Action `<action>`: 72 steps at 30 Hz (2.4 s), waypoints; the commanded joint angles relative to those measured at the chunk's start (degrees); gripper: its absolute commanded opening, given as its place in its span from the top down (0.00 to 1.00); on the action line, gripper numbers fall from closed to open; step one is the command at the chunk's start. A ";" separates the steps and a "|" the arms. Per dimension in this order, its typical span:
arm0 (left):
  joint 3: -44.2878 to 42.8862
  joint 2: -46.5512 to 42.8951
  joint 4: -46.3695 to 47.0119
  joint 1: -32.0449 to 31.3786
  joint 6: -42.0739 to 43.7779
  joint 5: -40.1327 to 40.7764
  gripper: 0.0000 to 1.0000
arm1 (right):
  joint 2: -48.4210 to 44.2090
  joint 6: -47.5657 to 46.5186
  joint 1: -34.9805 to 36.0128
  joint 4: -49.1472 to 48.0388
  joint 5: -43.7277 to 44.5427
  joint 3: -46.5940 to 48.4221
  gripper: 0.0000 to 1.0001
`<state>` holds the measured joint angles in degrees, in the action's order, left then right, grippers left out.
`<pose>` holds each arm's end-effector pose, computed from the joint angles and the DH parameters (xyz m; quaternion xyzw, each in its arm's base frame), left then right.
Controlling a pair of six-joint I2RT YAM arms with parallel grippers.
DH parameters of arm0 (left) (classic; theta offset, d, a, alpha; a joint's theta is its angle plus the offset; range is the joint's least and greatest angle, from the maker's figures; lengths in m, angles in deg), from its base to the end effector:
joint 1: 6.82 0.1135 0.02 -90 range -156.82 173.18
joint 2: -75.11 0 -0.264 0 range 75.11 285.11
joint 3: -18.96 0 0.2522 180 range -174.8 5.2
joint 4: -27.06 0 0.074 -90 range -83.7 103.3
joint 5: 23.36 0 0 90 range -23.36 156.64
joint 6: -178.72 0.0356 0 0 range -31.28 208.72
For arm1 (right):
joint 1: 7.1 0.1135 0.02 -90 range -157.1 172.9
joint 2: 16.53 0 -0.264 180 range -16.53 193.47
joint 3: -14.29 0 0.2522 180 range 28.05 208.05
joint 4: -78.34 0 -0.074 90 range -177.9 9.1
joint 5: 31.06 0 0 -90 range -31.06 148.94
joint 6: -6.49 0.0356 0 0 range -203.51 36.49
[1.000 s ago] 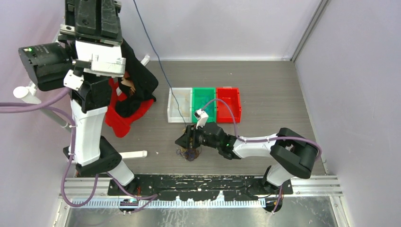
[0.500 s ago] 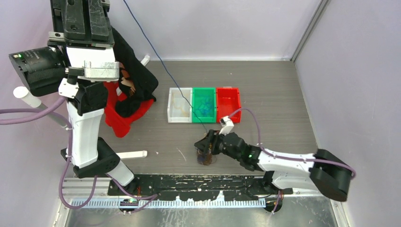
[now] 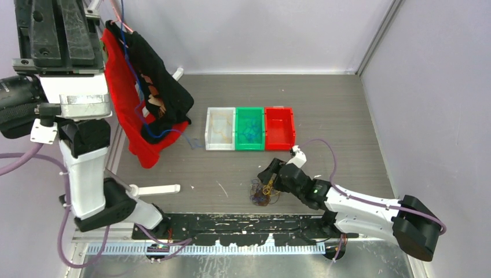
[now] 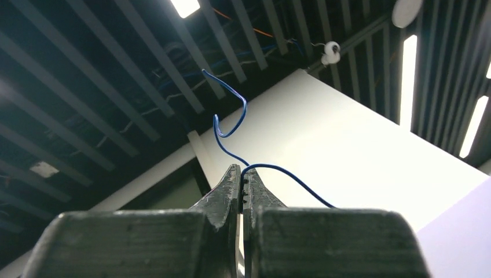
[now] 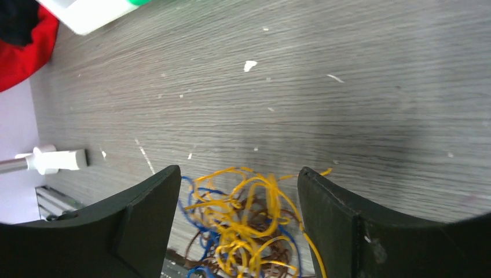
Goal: Untangle the cables
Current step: Untie the cable, then place the cable in the bin.
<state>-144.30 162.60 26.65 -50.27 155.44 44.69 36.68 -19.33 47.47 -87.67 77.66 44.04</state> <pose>0.0616 -0.0767 0.7253 0.2106 -0.0832 0.1726 0.9586 0.1129 0.1390 0.1590 0.1459 0.8756 0.3016 0.3480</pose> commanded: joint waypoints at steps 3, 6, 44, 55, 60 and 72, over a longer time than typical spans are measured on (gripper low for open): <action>20.79 -10.19 -2.53 -0.21 -4.37 2.30 1.00 | -0.62 -18.50 -0.13 -1.06 -5.37 14.27 0.20; 28.25 -13.10 -4.46 -0.16 -6.56 2.71 1.00 | -0.84 -27.32 -0.11 2.14 -8.04 21.65 0.18; 41.26 -4.35 -3.10 -0.94 -13.27 2.95 1.00 | 17.64 -31.93 -18.02 -12.22 -16.67 35.37 0.27; 38.11 -0.10 -1.00 -0.89 -9.31 3.85 1.00 | 20.10 -30.19 -20.53 -12.30 -18.90 36.81 0.30; 36.64 2.25 -0.23 -0.76 -7.68 4.81 1.00 | 22.28 -30.14 -21.40 -10.79 -17.53 38.91 0.31; 31.48 8.45 1.87 2.10 -5.85 6.49 1.00 | 26.11 -30.06 -21.90 -10.89 -17.23 43.20 0.33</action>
<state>-109.22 170.64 23.80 -50.05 148.36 49.78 62.23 -49.71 25.77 -96.24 60.33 83.60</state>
